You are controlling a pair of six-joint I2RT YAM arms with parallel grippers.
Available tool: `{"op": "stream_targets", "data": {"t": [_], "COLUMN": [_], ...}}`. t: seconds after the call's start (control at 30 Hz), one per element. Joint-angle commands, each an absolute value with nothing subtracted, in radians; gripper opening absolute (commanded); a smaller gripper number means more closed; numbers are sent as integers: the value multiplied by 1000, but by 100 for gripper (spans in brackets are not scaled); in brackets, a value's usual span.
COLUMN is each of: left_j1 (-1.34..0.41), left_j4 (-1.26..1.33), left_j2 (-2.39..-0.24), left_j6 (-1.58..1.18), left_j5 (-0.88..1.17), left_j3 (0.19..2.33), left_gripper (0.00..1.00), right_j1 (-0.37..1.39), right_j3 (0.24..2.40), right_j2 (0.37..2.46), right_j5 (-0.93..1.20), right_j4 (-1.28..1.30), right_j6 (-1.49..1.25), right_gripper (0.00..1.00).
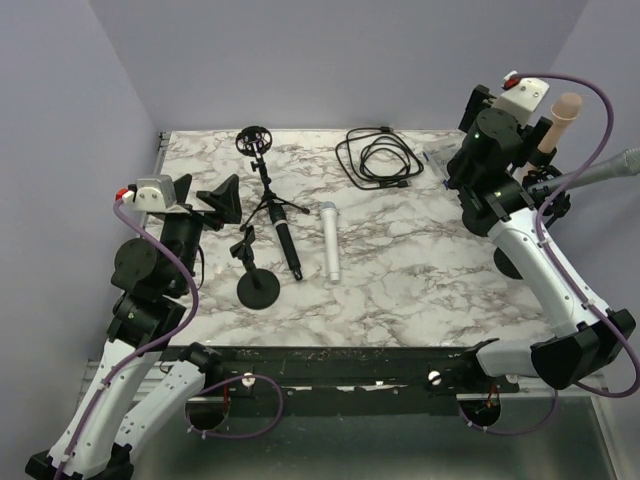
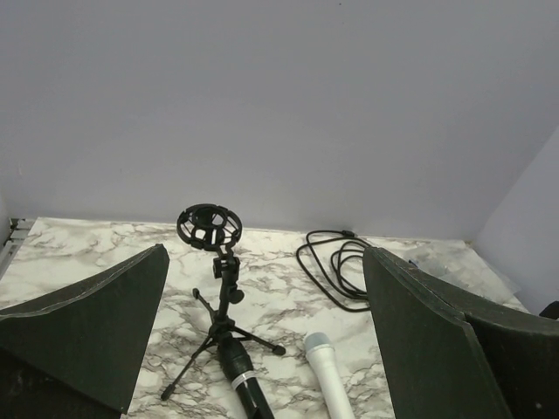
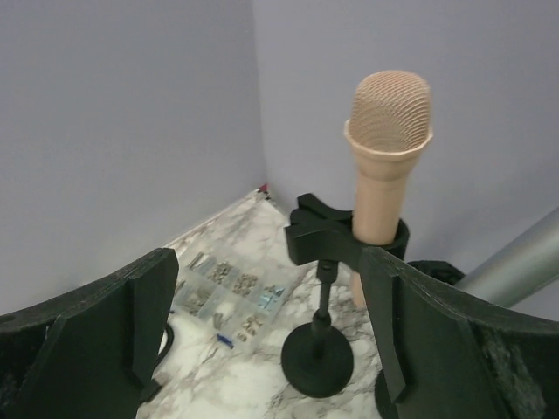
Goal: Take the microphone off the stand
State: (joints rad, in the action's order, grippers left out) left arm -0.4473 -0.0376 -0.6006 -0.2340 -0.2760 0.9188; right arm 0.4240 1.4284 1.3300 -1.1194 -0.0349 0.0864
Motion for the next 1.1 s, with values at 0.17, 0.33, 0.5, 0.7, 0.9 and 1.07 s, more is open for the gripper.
{"op": "stream_targets", "data": {"t": [0.17, 0.33, 0.5, 0.7, 0.9, 1.07], "left_j1": [-467, -476, -477, -478, -488, -487], "left_j4": [-37, -38, -40, -40, -40, -40], "left_j2": [-617, -628, -641, -644, -653, -659], "left_j6": [-251, -245, -243, -238, -230, -220], "left_j5": [-243, -251, -252, -262, -267, -280], "left_j3": [929, 928, 928, 927, 928, 927], "left_gripper": [95, 95, 95, 95, 95, 95], "right_j1": [278, 178, 139, 24, -42, -42], "right_j3": [1445, 1450, 1489, 1460, 1476, 1459], "right_j2": [1322, 1360, 1416, 1437, 1512, 1535], "right_j5": [-1179, -1133, -1121, -981, -878, -770], "right_j4": [-19, -11, -2, -2, -39, -68], "right_j6": [117, 67, 58, -41, -48, -44], "right_gripper": [94, 95, 95, 95, 89, 78]}}
